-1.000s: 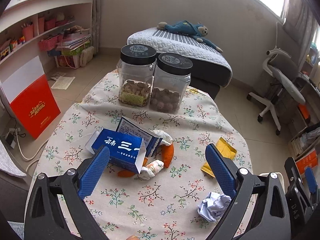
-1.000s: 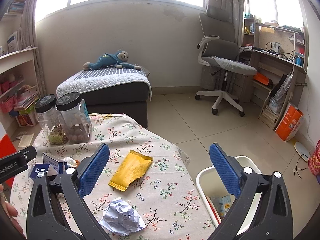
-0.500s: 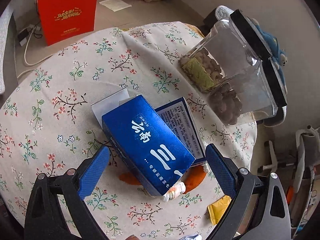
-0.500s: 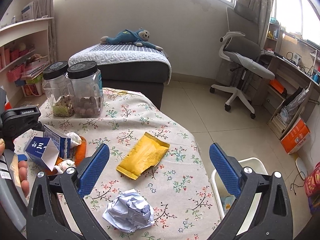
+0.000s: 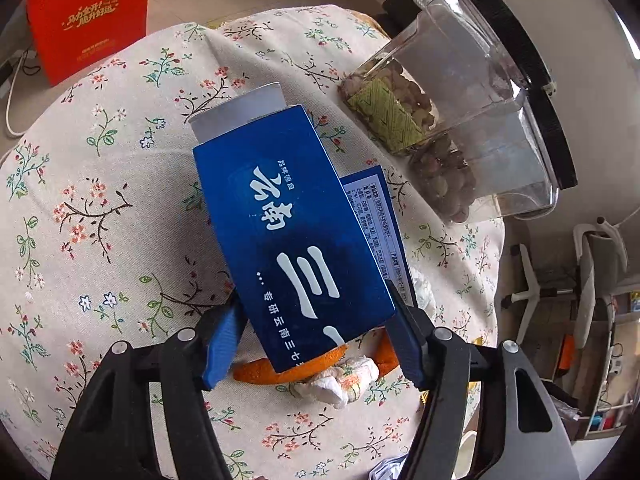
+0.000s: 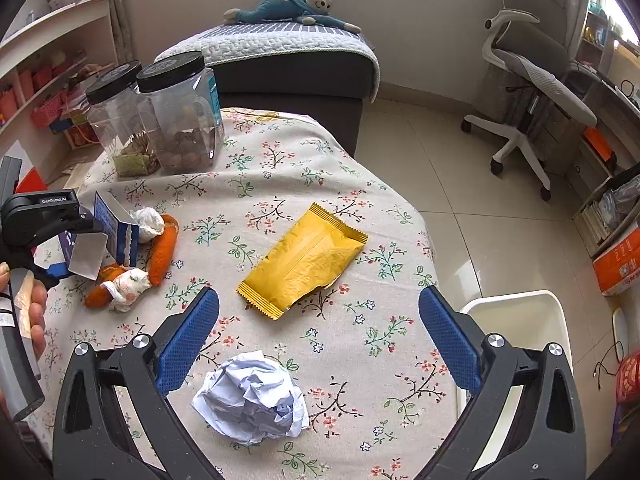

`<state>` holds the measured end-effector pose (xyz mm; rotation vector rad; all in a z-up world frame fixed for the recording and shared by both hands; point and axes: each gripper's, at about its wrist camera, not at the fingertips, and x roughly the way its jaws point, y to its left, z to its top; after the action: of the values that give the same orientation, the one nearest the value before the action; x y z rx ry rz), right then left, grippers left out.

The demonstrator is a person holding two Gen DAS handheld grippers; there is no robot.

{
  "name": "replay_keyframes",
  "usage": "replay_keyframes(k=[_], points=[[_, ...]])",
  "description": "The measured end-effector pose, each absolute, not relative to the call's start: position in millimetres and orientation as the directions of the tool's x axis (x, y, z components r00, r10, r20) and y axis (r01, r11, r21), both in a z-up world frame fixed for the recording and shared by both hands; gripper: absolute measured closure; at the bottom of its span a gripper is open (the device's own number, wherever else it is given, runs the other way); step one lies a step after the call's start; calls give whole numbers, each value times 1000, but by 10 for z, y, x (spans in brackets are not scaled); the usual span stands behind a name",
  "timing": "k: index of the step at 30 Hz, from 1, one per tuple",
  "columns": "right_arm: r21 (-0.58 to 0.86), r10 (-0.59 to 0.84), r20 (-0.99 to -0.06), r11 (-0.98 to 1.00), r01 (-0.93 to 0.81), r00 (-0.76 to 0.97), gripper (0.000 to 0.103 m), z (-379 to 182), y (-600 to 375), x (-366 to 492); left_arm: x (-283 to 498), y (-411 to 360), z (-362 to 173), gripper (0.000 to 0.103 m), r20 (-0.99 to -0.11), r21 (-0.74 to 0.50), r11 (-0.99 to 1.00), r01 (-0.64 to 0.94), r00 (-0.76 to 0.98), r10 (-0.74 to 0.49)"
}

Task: Collect trash
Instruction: 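Grasp the blue box with the left gripper while the right grasps the crumpled white paper, then lift the blue box and crumpled paper and carry both toward the wastebasket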

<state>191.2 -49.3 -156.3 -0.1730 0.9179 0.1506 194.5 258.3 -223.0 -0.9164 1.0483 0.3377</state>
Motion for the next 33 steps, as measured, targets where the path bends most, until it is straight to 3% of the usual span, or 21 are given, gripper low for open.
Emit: replay_keyframes(k=[5, 9, 16, 17, 18, 19, 20, 21, 22, 33], points=[[-93, 72, -838, 958, -273, 540, 7, -1655, -488, 1866, 1753, 2500, -1829, 42, -845, -393, 765, -511, 528, -82], [-19, 125, -887, 952, -305, 444, 7, -1793, -495, 1844, 1574, 2351, -1512, 43, -816, -323, 855, -407, 577, -34], [-61, 86, -920, 932, -356, 383, 9, -2043, -306, 1743, 1426, 2229, -1264, 43, -783, -304, 896, -324, 621, -41], [-25, 109, -922, 940, -340, 371, 16, -2059, -333, 1763, 1420, 2204, -1249, 43, -781, -288, 904, -317, 623, -31], [31, 151, -927, 943, -332, 343, 44, -2071, -347, 1791, 1419, 2178, -1238, 43, -780, -270, 912, -308, 625, -19], [59, 168, -929, 946, -317, 330, 56, -2068, -356, 1811, 1422, 2156, -1229, 43, -780, -253, 920, -299, 626, -11], [70, 179, -923, 948, -309, 340, 58, -2038, -353, 1815, 1416, 2135, -1224, 43, -778, -240, 927, -288, 628, -7], [88, 197, -919, 947, -309, 341, 80, -2011, -339, 1822, 1407, 2113, -1221, 43, -776, -230, 933, -278, 630, -3], [106, 211, -915, 948, -300, 343, 89, -1980, -329, 1831, 1403, 2099, -1212, 43, -774, -219, 937, -271, 633, 2], [216, 368, -741, 923, -319, 562, 89, -1276, -129, 1799, 1351, 2004, -1056, 43, -721, -161, 958, -237, 691, 49]])
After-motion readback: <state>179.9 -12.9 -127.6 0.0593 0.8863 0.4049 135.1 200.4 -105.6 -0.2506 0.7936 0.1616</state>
